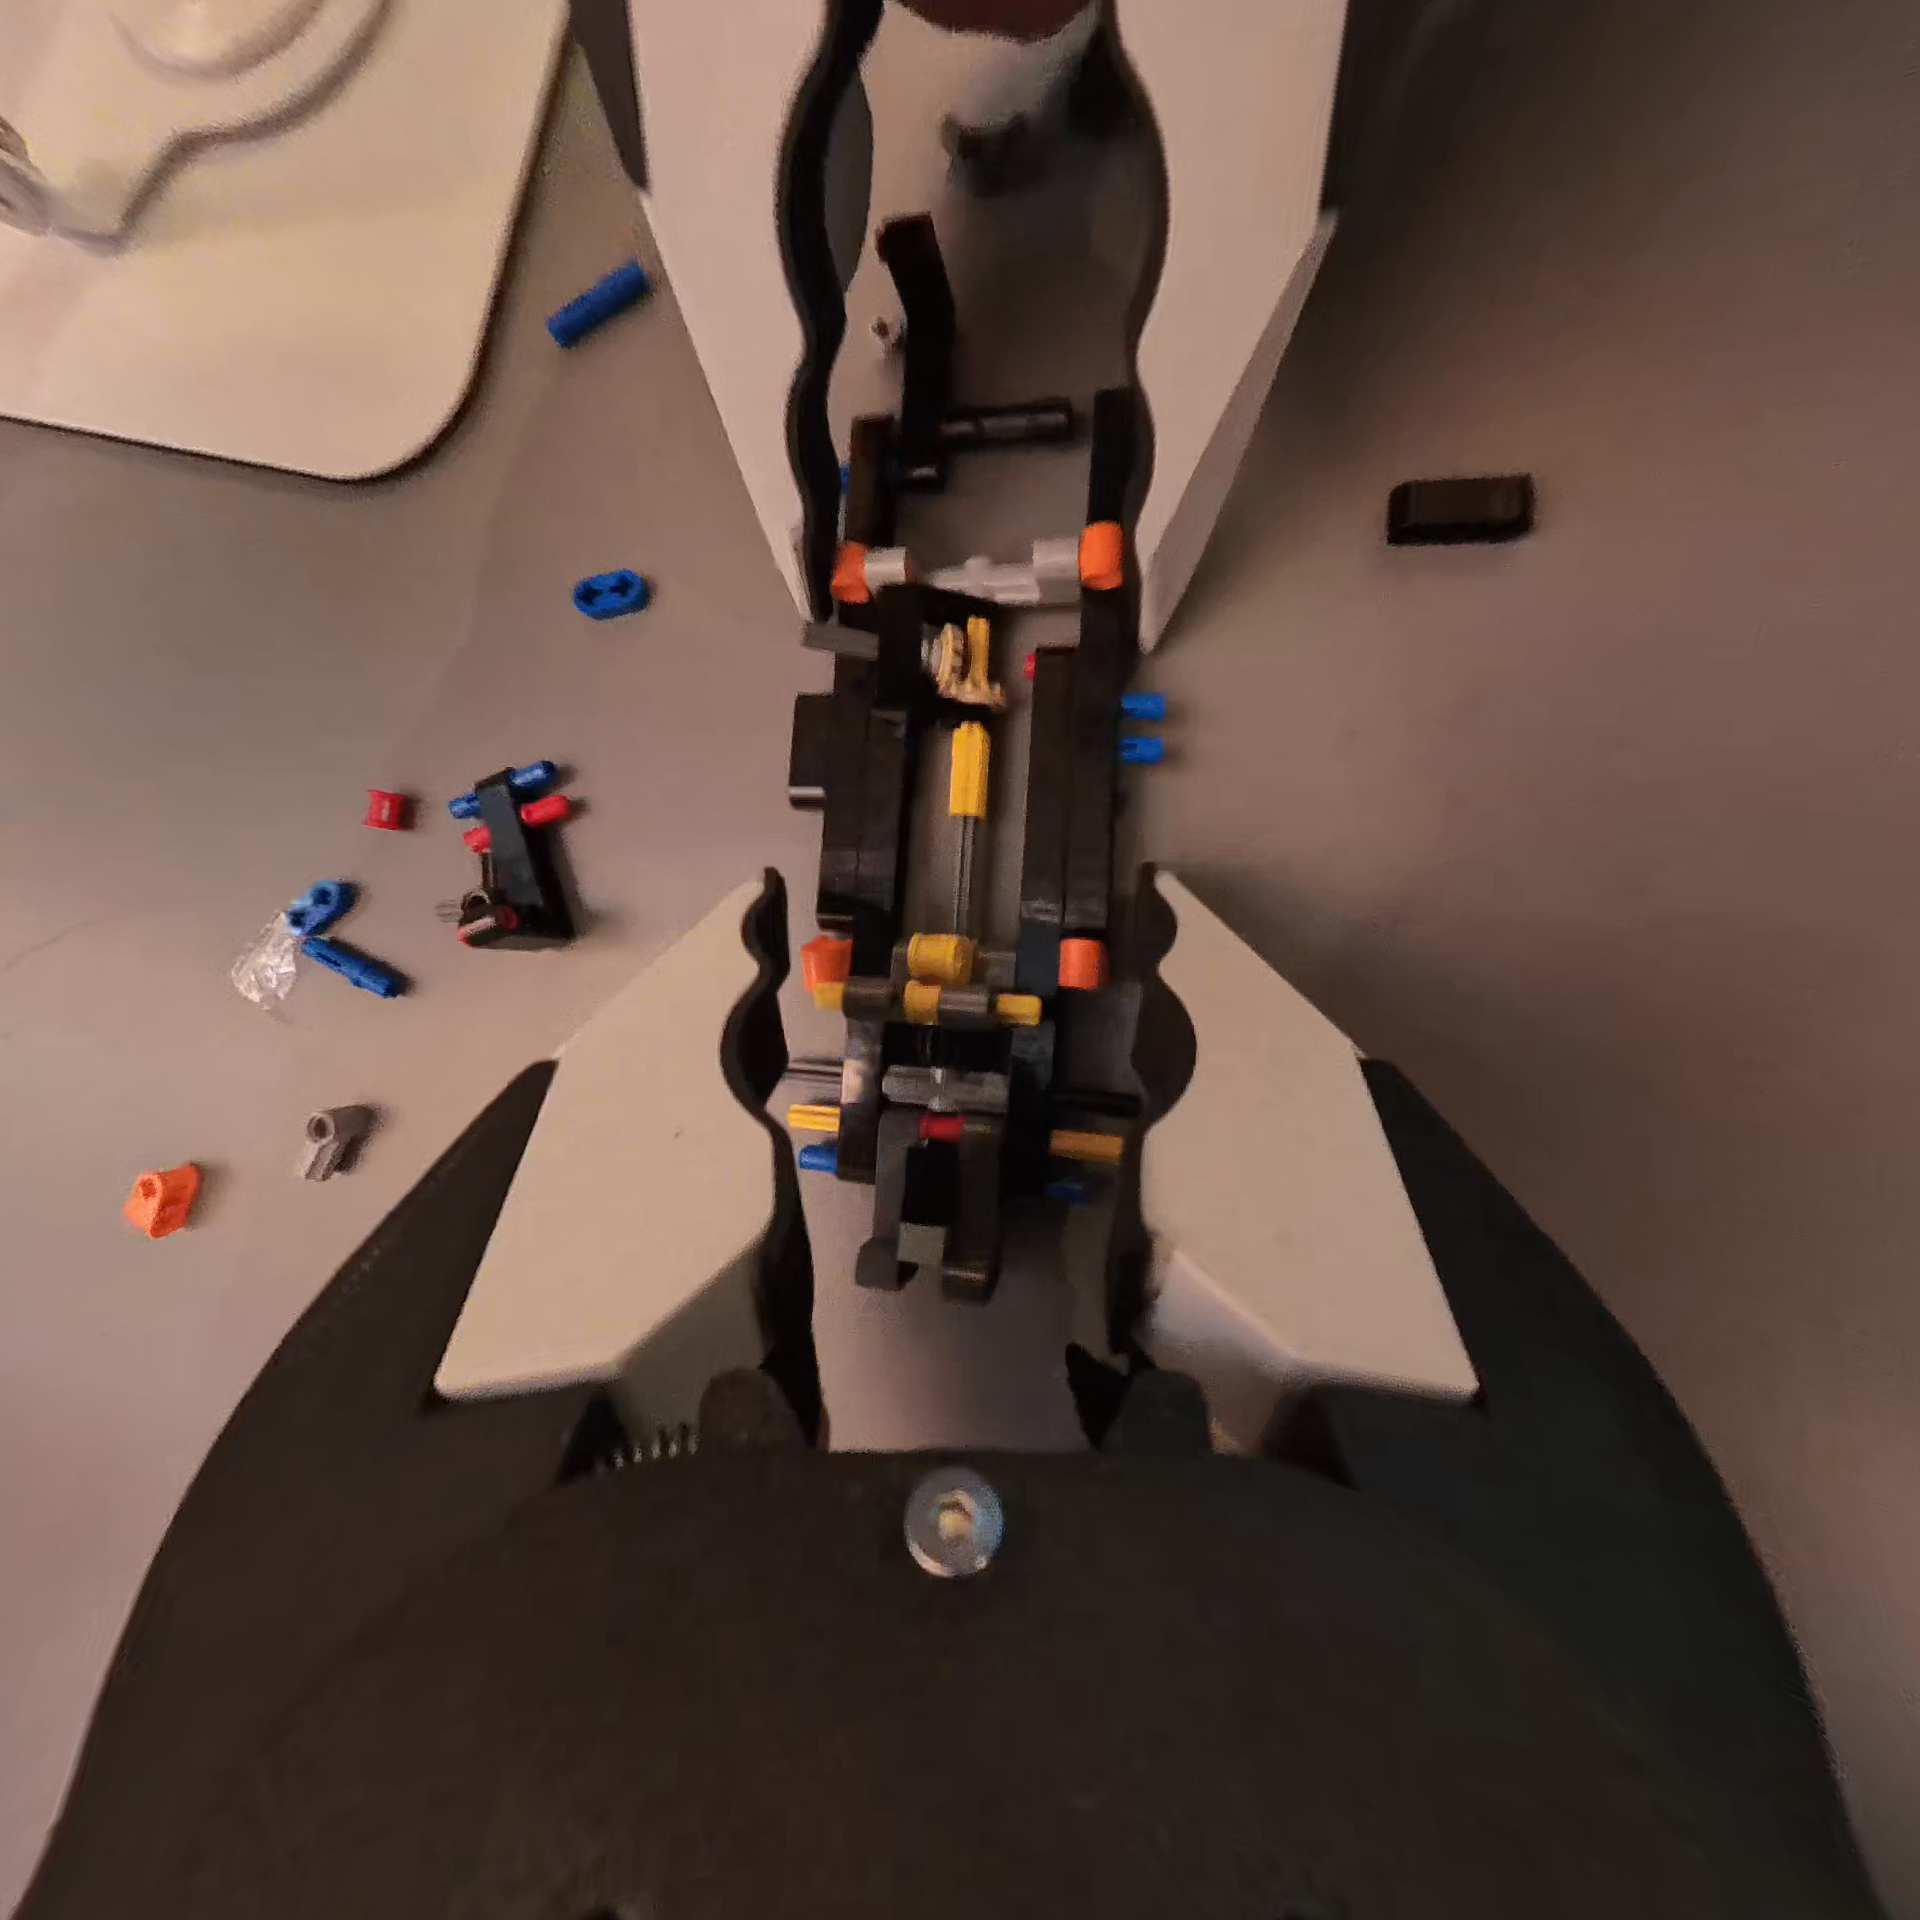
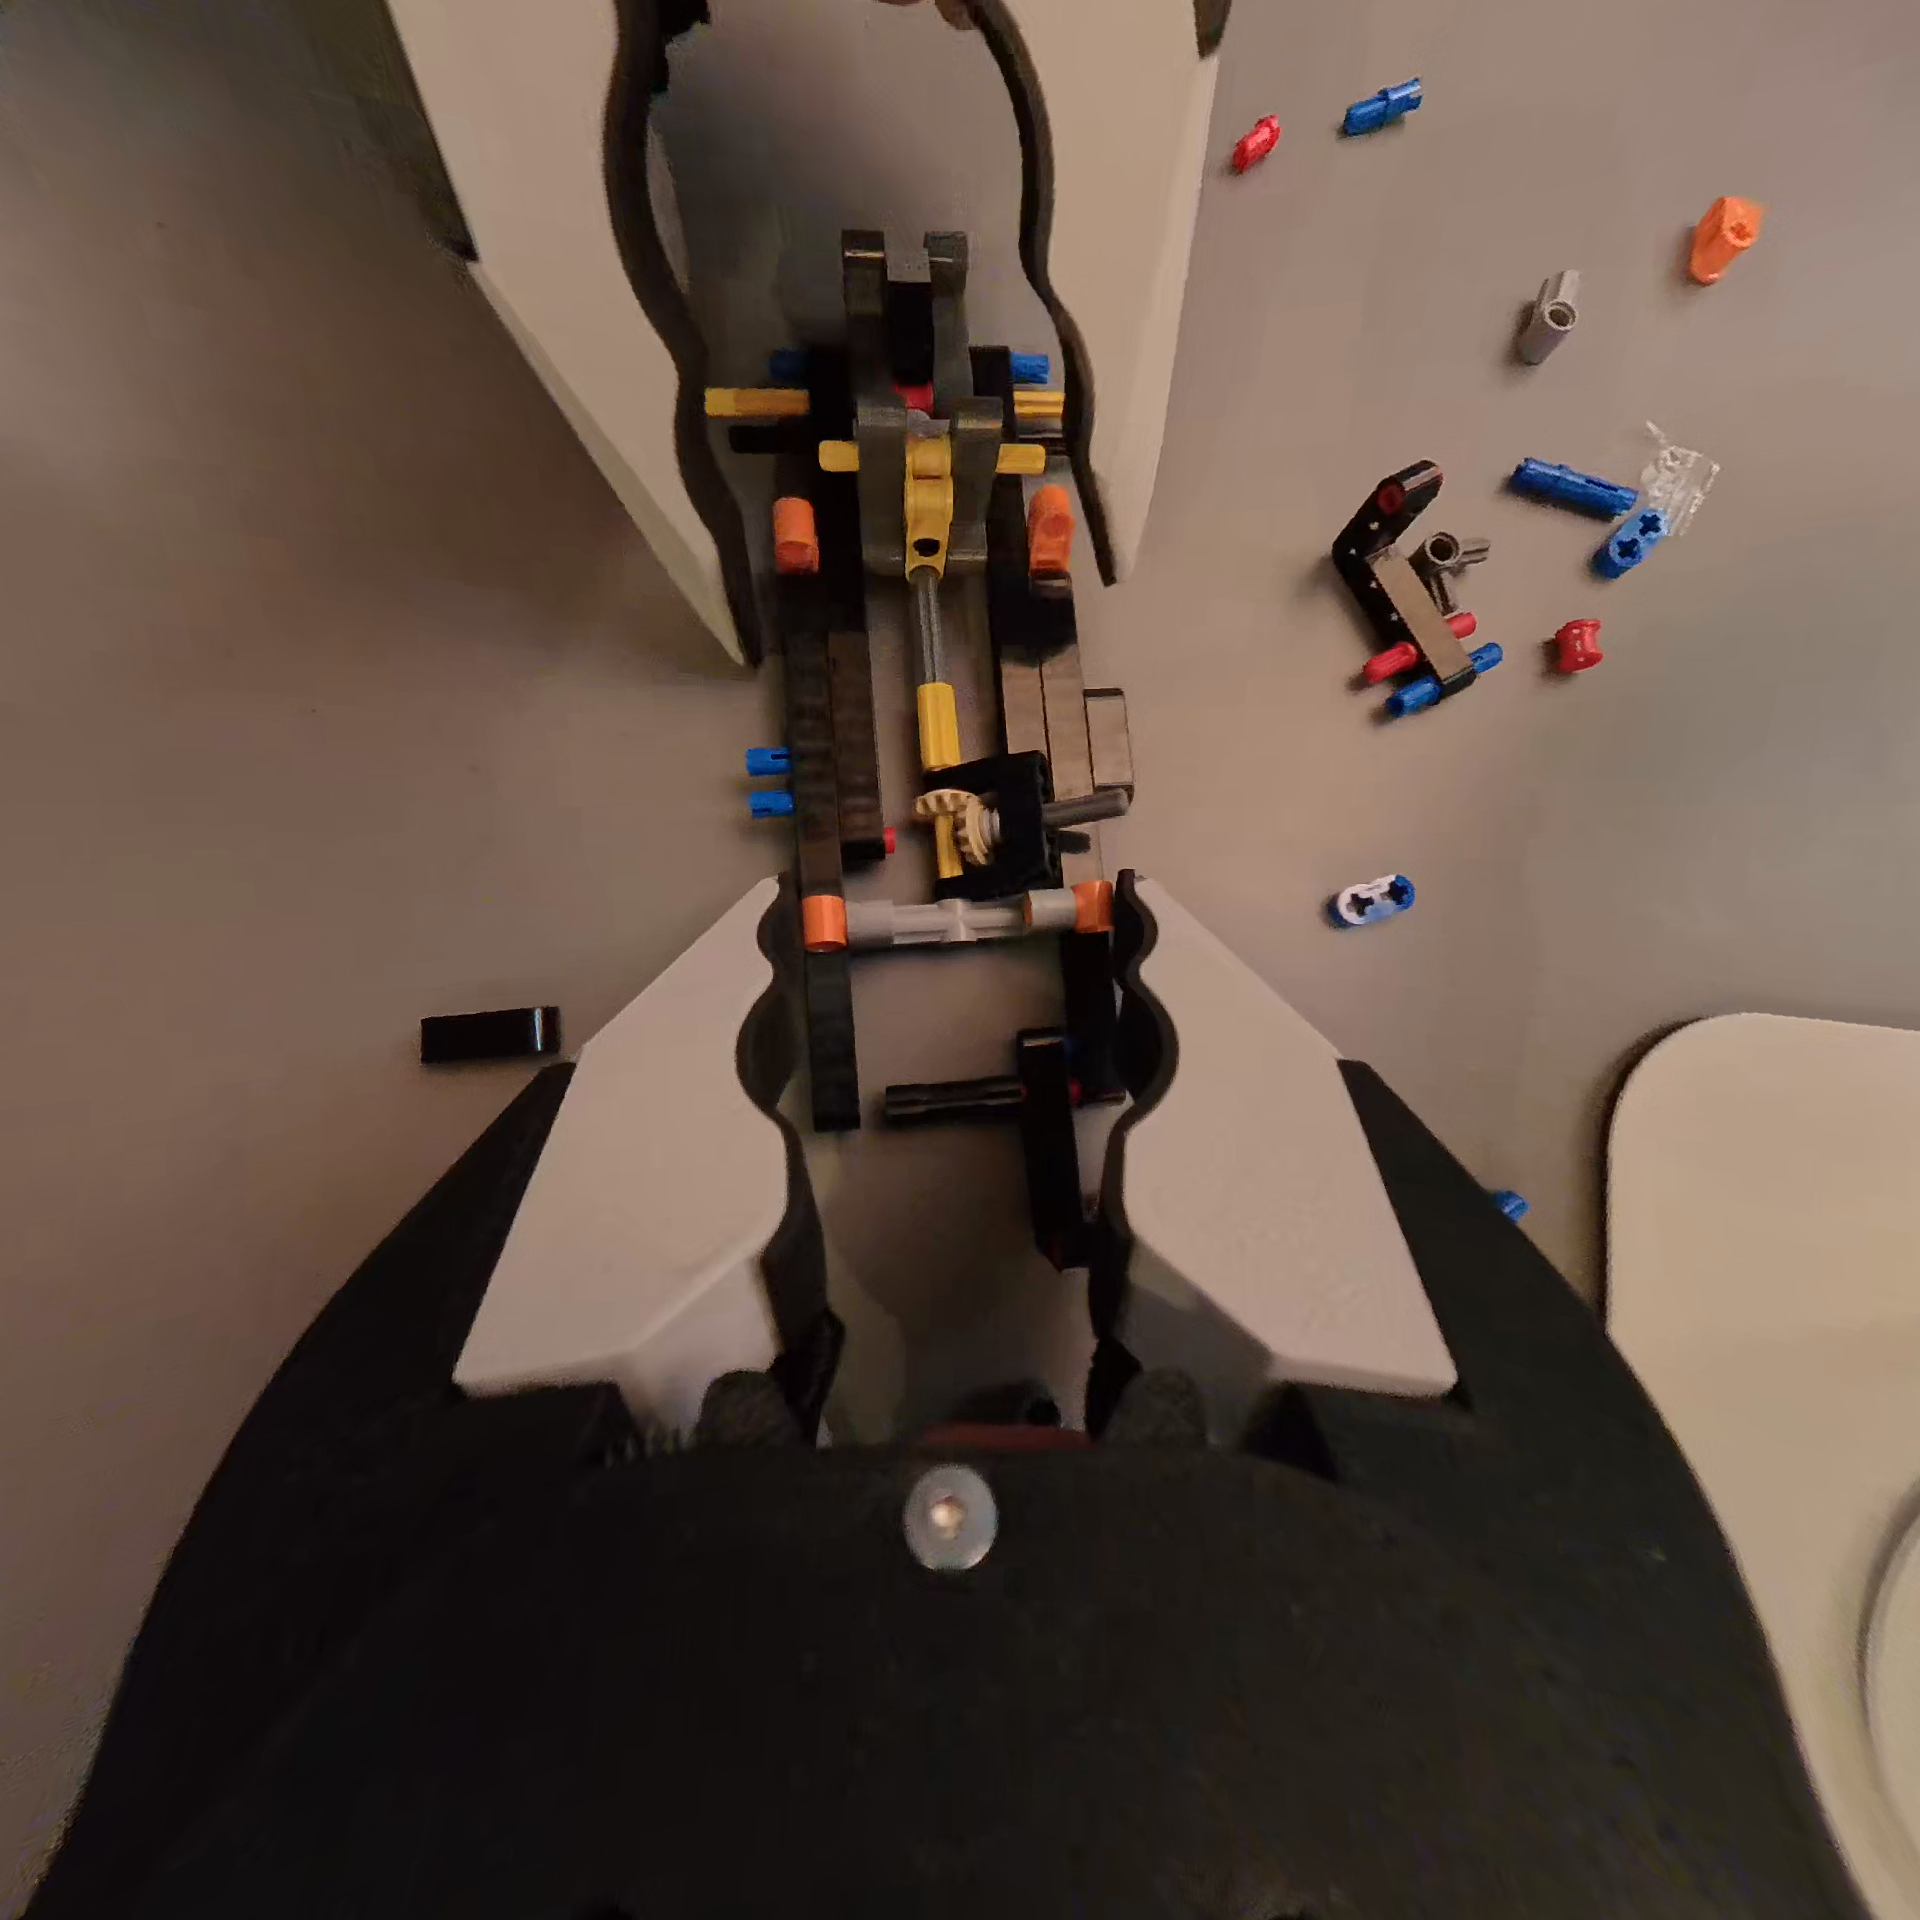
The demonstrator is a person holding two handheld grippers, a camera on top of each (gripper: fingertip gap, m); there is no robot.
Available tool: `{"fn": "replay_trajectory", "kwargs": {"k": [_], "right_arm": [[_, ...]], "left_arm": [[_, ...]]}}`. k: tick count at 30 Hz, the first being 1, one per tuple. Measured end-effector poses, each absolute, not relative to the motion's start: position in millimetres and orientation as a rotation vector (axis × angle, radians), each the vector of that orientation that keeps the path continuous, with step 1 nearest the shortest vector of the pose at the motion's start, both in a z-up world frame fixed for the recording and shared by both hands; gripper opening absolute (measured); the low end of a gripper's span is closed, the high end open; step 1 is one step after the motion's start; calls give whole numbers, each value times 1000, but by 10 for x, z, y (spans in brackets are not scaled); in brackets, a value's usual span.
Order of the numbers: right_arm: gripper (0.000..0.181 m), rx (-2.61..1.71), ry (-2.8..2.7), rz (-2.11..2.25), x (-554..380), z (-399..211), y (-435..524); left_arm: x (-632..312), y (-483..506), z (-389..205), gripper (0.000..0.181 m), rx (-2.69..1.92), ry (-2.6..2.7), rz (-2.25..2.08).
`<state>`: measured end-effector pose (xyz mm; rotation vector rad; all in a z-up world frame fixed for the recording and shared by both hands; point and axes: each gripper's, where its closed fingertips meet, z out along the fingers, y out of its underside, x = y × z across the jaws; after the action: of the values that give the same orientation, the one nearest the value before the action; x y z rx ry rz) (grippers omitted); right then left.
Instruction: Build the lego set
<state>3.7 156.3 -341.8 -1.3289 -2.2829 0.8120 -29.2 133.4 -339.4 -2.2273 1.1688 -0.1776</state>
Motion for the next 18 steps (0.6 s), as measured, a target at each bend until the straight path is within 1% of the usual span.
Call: {"fn": "replay_trajectory", "kwargs": {"k": [5,6,7,18], "right_arm": [[57,-1295,-2303,830,51,-3416,1542],[57,-1293,-2303,833,51,-3417,1542],[57,-1288,-2305,837,53,-3417,1542],[57,-1276,-2316,855,53,-3419,1541]], "left_arm": [[-240,1354,-3433,63,-2271,1174,-246],[-225,1335,-3442,58,-2285,1183,-279],[-216,1328,-3447,56,-2290,1187,-293],[-225,1332,-3446,55,-2264,1211,-310]]}}
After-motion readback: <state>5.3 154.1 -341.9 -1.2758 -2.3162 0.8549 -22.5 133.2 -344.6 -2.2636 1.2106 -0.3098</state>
